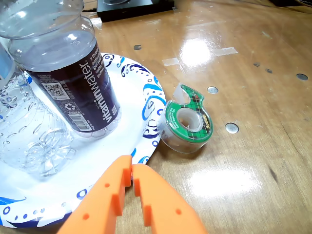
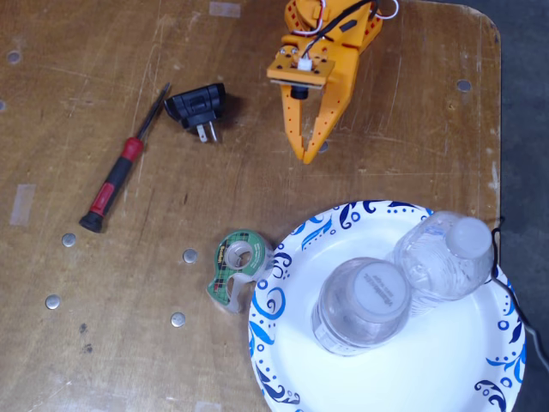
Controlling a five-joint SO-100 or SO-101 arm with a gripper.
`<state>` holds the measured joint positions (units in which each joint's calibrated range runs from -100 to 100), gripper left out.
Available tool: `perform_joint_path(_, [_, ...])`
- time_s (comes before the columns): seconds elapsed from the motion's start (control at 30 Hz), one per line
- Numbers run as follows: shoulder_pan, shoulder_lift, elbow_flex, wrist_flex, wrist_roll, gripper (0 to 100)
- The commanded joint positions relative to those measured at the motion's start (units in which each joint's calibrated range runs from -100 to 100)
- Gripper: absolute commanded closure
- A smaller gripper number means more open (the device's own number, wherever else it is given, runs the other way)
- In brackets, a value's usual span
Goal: Move the bottles to the plate
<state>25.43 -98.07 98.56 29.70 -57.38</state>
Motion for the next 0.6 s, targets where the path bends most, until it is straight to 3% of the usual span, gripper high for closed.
perform_joint_path(0.0, [0.6, -0.7, 0.4, -0.5, 0.2, 99])
perform_joint_path(0.57, [0.1, -0.7, 0.4, -0.5, 0.3, 99])
